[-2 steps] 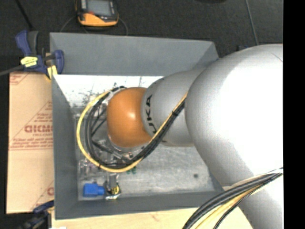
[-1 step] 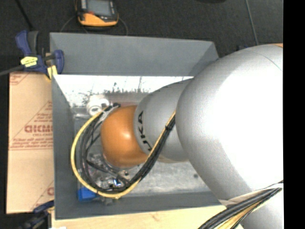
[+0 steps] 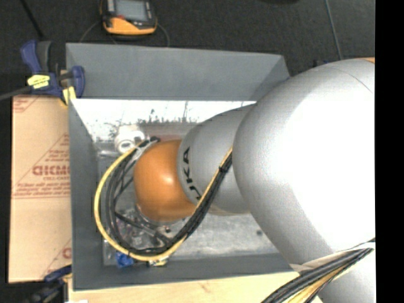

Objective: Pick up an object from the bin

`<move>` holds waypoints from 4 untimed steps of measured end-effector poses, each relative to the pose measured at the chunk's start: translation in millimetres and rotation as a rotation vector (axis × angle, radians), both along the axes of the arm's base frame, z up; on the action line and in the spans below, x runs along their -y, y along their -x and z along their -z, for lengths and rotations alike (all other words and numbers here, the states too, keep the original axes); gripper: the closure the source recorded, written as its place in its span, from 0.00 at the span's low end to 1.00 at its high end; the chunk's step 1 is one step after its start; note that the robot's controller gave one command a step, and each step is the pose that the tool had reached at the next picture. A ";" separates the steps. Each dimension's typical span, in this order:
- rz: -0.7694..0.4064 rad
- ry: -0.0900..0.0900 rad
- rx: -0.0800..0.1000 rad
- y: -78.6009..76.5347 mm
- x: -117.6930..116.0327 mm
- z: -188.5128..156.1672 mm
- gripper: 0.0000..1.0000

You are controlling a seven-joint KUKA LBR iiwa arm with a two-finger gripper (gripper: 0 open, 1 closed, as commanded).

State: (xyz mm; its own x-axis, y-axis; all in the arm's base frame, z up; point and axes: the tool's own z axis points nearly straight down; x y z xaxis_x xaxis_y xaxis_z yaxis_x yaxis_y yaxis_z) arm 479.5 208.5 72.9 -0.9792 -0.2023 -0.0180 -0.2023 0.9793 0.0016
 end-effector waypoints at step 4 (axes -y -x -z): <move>0.164 0.006 -0.021 3.0 -14.7 -82.9 1.00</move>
Offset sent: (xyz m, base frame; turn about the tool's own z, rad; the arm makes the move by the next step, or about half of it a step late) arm 0.0016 -0.0016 -0.0029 -0.0141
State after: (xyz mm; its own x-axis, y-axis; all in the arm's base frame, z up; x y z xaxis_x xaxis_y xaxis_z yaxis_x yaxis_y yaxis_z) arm 476.4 223.2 155.9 -0.9992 -0.0399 0.0039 -0.0399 0.9992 -0.0018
